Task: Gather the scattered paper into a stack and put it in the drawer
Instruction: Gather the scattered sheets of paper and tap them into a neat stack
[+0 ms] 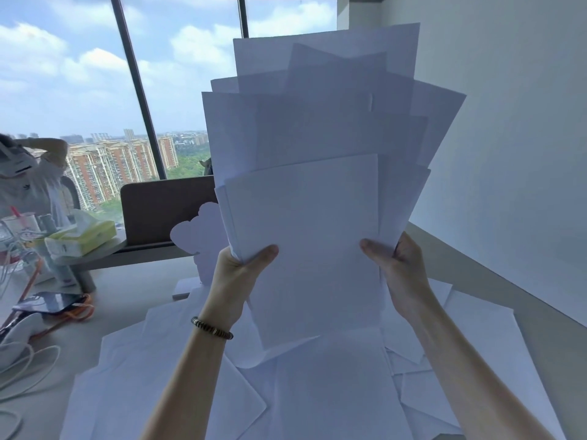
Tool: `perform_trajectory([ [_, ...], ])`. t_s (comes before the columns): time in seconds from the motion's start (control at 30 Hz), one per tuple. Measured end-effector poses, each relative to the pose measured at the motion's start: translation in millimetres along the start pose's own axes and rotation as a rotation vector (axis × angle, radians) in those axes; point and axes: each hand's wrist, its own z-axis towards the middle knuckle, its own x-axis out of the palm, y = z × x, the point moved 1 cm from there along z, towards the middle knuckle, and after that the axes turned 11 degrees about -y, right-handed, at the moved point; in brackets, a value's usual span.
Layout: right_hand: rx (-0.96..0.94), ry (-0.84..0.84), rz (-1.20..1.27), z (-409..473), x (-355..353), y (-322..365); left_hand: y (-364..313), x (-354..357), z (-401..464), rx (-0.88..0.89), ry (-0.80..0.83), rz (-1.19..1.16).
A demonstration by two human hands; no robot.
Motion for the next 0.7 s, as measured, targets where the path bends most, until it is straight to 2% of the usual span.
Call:
perform_trajectory([
  [0.27,-0.052,0.007,0.041,5,9,21,-22,2,9,0.043,0.014,-0.02],
  [0.43,-0.029,0.007,0.019,1,10,8,-7,-5,9,0.035,0.03,-0.011],
  [0.7,0.121,0.02,-0.091,-23,-5,-51,59,-26,-17,-0.179,0.095,-0.095],
])
